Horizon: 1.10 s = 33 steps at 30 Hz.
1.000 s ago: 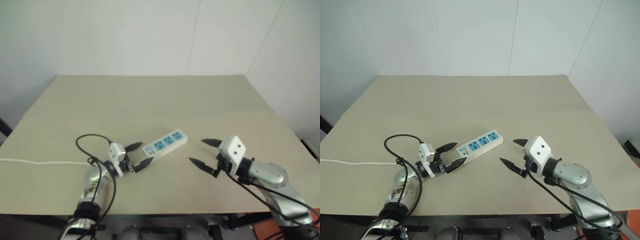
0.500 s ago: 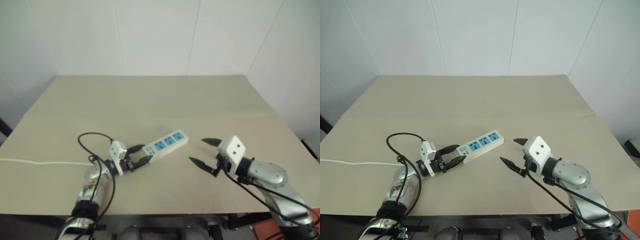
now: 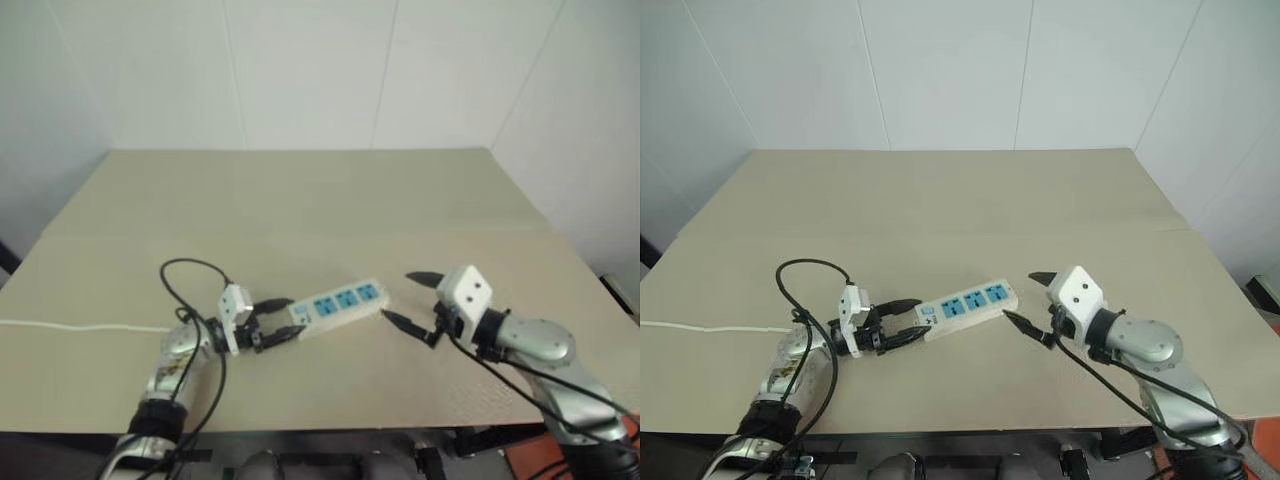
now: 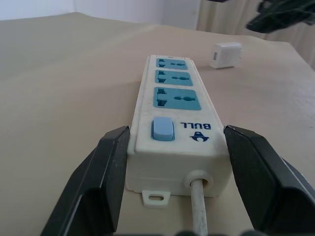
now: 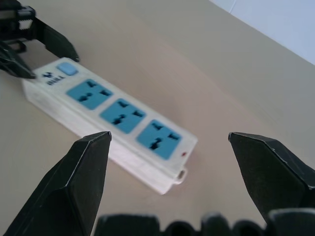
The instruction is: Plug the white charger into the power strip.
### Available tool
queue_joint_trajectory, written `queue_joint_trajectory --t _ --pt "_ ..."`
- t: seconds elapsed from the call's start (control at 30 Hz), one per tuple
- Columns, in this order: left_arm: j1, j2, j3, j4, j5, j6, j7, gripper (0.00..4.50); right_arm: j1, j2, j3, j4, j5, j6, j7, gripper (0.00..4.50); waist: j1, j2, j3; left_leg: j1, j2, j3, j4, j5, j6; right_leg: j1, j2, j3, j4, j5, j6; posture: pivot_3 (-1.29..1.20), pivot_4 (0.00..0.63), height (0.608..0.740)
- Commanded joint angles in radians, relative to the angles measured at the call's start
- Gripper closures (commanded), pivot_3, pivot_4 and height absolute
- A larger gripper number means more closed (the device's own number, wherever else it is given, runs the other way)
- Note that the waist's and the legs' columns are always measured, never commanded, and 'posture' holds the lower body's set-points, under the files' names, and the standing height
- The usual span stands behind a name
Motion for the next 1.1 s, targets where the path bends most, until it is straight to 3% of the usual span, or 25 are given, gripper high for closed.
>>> queue_joint_trajectory --t 0.03,0.17,0.33,0.6,0.77,0.93,1.1 --pt "-0.013 0.013 -0.026 0.012 0.007 0.003 -0.056 1.68 -0.076 -0.076 -0.03 -0.011 -0.016 0.06 0.024 0.0 0.001 0.0 0.0 0.0 0.0 0.0 0.0 0.0 0.0 0.0 0.0 0.0 0.0 0.0 0.0 0.0 0.15 0.74" --pt "-0.039 0.011 -0.02 0.057 0.003 -0.035 -0.104 1.68 -0.136 -0.152 -0.014 0.015 -0.029 0.056 0.085 0.0 0.003 0.0 0.0 -0.001 0.0 0.0 0.0 0.0 0.0 -0.001 0.0 0.0 0.0 -0.001 0.0 0.0 0.15 0.74" --pt "-0.056 -0.002 -0.013 0.085 -0.011 -0.077 -0.155 1.68 -0.159 -0.159 -0.009 0.037 -0.037 0.08 0.085 0.0 0.001 0.0 0.0 -0.002 0.0 0.0 -0.001 0.0 0.0 -0.001 0.0 0.0 -0.003 0.001 -0.001 0.0 0.15 0.74" --pt "-0.058 -0.012 -0.031 0.124 0.028 -0.147 -0.174 1.68 -0.274 -0.264 0.079 0.002 -0.048 0.376 0.136 0.0 0.001 0.0 0.0 -0.003 0.0 0.0 -0.001 0.0 0.001 -0.002 0.0 -0.001 -0.003 0.001 -0.002 0.0 0.15 0.74" --pt "-0.065 -0.019 -0.047 0.139 0.026 -0.129 -0.194 1.68 -0.467 -0.366 0.192 0.018 -0.006 0.614 0.266 0.0 0.003 0.001 0.001 -0.003 0.0 0.0 0.0 0.0 0.001 -0.002 0.0 -0.001 -0.003 0.001 -0.003 0.0 0.15 0.74" --pt "-0.094 -0.02 -0.072 0.165 0.037 -0.117 -0.228 1.68 -0.573 -0.439 0.378 0.083 -0.087 0.577 0.408 0.0 0.006 0.001 0.0 -0.005 0.001 0.0 -0.001 -0.001 0.0 -0.003 -0.001 -0.001 -0.006 0.001 -0.002 0.0 0.15 0.74" --pt "-0.123 -0.019 -0.086 0.193 0.04 -0.108 -0.265 1.68 -0.64 -0.421 0.505 0.179 -0.181 0.502 0.487 0.0 0.009 0.001 0.0 -0.013 0.0 0.001 0.0 -0.002 0.0 -0.01 -0.001 -0.001 -0.006 0.002 -0.001 0.0 0.15 0.74"
